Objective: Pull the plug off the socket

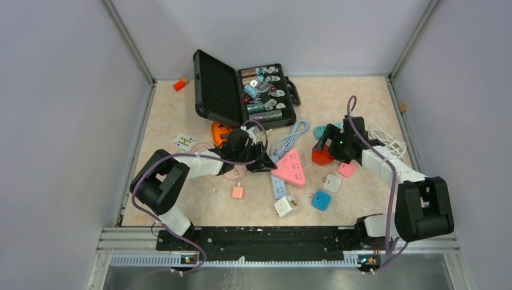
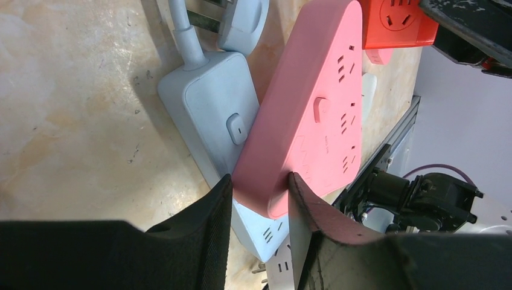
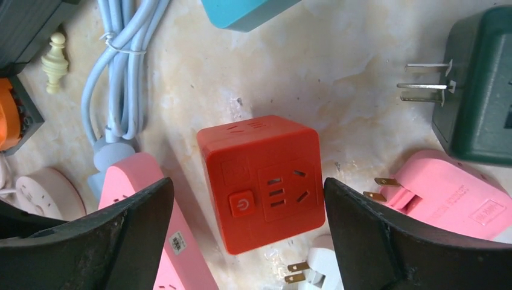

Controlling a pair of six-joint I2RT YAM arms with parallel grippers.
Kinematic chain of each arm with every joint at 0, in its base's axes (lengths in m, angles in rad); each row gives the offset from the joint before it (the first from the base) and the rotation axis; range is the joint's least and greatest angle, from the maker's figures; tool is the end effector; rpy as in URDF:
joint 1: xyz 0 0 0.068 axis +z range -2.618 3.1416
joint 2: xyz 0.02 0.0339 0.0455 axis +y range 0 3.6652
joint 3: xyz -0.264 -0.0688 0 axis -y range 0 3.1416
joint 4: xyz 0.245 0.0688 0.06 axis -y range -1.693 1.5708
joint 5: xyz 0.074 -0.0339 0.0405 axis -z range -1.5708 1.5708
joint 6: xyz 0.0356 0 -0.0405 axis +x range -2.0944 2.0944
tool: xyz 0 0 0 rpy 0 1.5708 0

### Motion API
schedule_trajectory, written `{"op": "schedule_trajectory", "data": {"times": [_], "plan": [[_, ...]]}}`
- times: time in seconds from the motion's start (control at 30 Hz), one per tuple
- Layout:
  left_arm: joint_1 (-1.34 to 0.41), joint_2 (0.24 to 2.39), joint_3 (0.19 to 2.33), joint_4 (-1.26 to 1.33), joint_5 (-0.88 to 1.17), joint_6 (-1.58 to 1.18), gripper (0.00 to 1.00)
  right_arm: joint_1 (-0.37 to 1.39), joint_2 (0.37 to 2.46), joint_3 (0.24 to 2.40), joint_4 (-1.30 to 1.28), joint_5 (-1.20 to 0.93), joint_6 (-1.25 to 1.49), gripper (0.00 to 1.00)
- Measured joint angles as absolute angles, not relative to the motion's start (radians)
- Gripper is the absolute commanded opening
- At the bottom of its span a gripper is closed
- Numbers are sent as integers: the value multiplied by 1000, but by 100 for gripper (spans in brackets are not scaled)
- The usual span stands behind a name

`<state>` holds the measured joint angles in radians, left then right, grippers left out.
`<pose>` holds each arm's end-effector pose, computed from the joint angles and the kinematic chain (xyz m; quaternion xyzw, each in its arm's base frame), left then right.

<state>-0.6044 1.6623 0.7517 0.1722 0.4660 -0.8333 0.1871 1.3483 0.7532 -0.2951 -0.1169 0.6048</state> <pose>0.2542 -0.1950 0.1485 -0.0089 0.8948 -0.4180 0.1570 0.2616 0.0538 0.1983 0.1760 0.9246 0.1793 0.2862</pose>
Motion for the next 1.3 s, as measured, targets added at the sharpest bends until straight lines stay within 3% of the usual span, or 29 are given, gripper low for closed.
{"op": "schedule_trajectory", "data": {"times": [0.33, 0.53, 0.67, 1.0, 1.3], "plan": [[-605, 1658, 757, 164, 464, -813, 0, 187, 1136, 754, -315, -169, 546, 92], [-604, 1657, 757, 163, 464, -810, 0, 187, 1069, 739, -256, -349, 539, 91], [-604, 1657, 757, 163, 463, -808, 0, 223, 1066, 656, -165, -467, 587, 91], [-604, 1647, 755, 163, 456, -804, 0, 340, 1087, 459, -74, -476, 707, 89], [-604, 1645, 759, 163, 455, -793, 0, 353, 1219, 437, 101, -523, 783, 87]]}}
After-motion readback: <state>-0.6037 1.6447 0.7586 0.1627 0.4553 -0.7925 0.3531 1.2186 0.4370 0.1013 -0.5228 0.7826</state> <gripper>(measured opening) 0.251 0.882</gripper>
